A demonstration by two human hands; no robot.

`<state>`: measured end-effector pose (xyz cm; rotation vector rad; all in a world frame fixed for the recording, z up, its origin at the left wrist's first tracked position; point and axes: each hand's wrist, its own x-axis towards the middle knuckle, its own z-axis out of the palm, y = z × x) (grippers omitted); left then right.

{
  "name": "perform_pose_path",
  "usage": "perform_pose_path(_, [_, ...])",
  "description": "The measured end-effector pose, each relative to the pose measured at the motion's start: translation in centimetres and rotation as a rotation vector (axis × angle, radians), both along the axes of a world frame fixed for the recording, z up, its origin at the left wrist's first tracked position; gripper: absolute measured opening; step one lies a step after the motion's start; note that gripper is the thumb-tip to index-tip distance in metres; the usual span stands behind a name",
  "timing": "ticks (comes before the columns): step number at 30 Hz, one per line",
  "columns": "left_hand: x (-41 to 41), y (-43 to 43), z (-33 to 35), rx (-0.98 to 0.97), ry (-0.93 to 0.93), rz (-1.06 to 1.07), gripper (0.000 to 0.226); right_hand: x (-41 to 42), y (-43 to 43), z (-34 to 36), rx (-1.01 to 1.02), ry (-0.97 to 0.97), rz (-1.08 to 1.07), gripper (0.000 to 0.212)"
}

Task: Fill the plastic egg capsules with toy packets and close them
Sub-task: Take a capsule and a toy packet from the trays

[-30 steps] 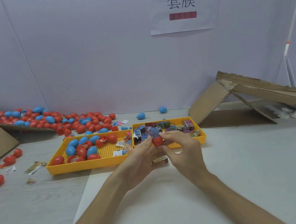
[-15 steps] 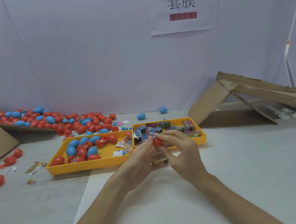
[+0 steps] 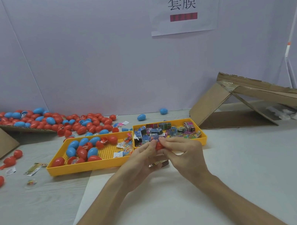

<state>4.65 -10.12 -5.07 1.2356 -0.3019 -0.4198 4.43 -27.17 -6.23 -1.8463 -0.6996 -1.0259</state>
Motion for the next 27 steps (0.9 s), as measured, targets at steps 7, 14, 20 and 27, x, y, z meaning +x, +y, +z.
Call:
perform_pose_path(7, [-0.2, -0.3, 0.2, -0.009, 0.013, -0.006, 0.059, -0.1, 0.0, 0.3, 0.12, 0.286, 0.1, 0.03])
perform_pose_path(14, [0.1, 0.3, 0.7, -0.167, 0.024, 0.079, 0.043, 0.1, 0.0, 1.0, 0.19, 0.433, 0.182, 0.029])
perform_pose_path(20, [0.3, 0.3, 0.4, -0.258, 0.011, 0.113, 0.044, 0.2, 0.1, 0.7, 0.271, 0.515, 0.197, 0.029])
perform_pose_path(27, [0.0, 0.3, 0.6, -0.264, 0.019, 0.056, 0.048, 0.0, -0.1, 1.2, 0.271, 0.516, 0.238, 0.029])
